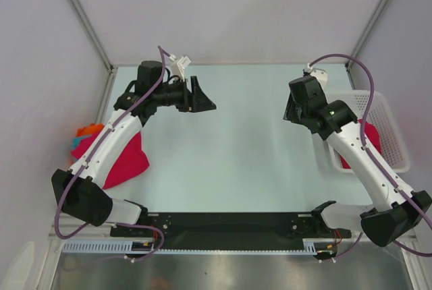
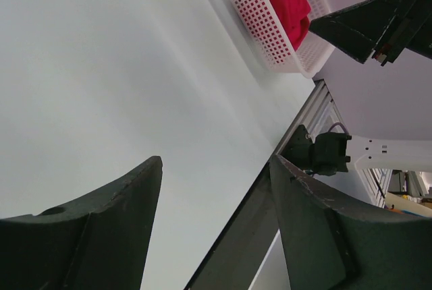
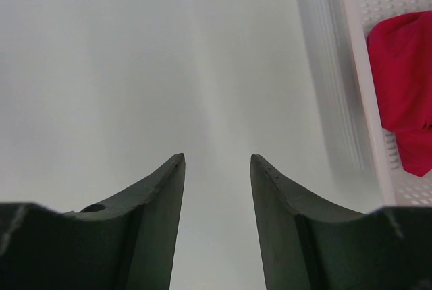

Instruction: Fold and stack the t-shirts

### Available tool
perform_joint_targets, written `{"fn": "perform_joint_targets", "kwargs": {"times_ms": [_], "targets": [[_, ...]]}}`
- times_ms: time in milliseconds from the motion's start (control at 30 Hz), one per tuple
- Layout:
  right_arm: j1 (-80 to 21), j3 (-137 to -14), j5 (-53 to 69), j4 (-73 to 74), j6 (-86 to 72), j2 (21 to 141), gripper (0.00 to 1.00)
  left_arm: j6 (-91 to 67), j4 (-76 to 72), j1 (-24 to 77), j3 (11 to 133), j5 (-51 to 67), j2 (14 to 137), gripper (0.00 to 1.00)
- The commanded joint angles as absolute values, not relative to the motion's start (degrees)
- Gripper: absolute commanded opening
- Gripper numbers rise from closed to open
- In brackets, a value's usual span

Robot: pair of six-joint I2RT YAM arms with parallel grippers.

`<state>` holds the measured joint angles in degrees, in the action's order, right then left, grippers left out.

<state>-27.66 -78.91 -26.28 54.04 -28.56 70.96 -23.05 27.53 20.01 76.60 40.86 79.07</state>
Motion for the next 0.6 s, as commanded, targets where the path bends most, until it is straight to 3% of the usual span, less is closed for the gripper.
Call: {"fn": "perform_joint_targets", "kwargs": {"times_ms": [0,267,400,567], "targets": [[-27.4,-78.8,-24.9,51.0,-28.1,70.7,0.5,-23.2,25.6,19.2,77.1,42.3,78.7,0.7],[-26.6,-75.9,-23.4,48.7,-27.7,71.2,0.5,-22.8,25.6,17.9,76.5,43.2,78.8,0.7],[-22.9,-70.9,-18.4,44.8,-27.4,72.2,0.59,-22.5,25.5,15.7,75.3,44.0,77.6,0.7],[-8.4,-63.1,2.6,35.8,-31.9,73.2,0.61,-21.6,25.6,12.0,72.1,46.1,74.6,0.7]]}}
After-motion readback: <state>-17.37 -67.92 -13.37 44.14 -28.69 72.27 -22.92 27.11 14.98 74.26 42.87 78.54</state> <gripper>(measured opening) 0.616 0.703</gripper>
